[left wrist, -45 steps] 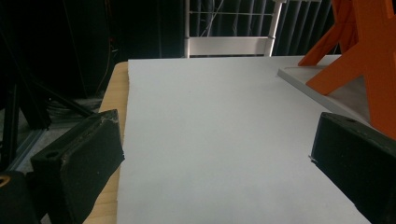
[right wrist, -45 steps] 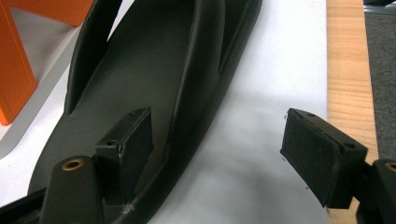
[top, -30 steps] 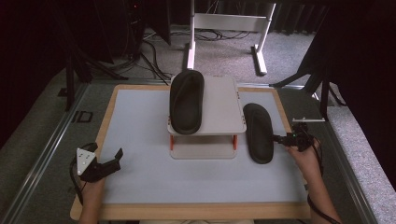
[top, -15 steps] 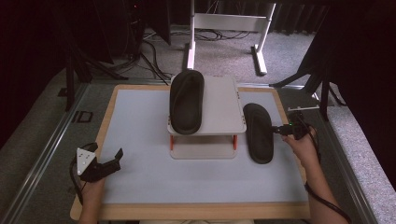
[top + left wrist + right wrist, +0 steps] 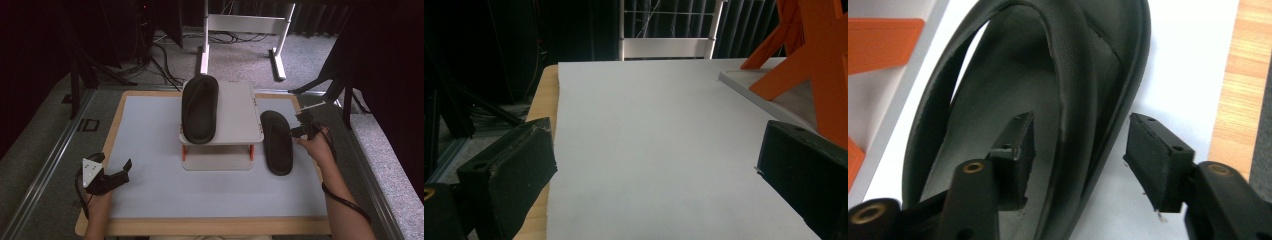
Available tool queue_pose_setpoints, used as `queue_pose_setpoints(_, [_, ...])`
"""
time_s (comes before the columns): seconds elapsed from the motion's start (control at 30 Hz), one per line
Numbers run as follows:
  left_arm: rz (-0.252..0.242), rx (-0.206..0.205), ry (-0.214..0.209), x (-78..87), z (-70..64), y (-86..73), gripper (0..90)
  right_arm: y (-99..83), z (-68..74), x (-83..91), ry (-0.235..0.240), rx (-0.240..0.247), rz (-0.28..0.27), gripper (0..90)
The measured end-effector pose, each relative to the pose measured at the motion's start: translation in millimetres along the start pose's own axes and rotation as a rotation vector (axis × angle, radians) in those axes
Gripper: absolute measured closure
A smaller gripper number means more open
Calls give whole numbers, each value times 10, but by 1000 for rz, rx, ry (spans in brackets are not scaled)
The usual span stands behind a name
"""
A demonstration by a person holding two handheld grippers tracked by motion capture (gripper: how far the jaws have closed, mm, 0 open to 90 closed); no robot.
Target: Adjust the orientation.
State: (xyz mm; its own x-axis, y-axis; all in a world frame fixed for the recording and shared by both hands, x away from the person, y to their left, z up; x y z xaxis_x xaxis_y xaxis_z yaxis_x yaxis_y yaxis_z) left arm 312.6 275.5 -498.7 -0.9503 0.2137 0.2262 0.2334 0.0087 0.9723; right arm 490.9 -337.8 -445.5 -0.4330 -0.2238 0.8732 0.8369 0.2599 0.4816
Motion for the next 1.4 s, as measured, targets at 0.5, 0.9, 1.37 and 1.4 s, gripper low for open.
queue_pose_setpoints(0.5, [4, -3, -3, -2, 0, 0, 18, 141, 53, -146, -36, -1, 144, 693])
queue_pose_setpoints(0.9, [9, -6, -3, -8, -5, 0, 18, 212, 42, -176, -53, -20, 232, 729])
queue_pose_setpoints(1.37, [10, -8, 0, -10, -8, -1, 18, 248, 45, -137, -40, -55, 260, 752])
queue_pose_setpoints(1.4, [10, -8, 0, -9, -8, -1, 18, 250, 47, -122, -36, -57, 260, 752])
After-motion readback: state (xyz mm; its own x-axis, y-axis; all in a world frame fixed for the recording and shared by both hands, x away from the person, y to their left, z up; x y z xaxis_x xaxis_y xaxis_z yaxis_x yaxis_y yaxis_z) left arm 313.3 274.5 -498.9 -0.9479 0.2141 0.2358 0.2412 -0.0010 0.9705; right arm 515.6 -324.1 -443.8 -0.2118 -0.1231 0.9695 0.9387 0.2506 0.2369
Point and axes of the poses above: each handheld gripper's, and its own axes: x roughly backward along the jaws, y roughly out of its top, z roughly to its left, the point moved 4 cm from there along -x, roughly forward along the jaws, and after that the axes turned 1 degree about x, right-handed, at the moved point
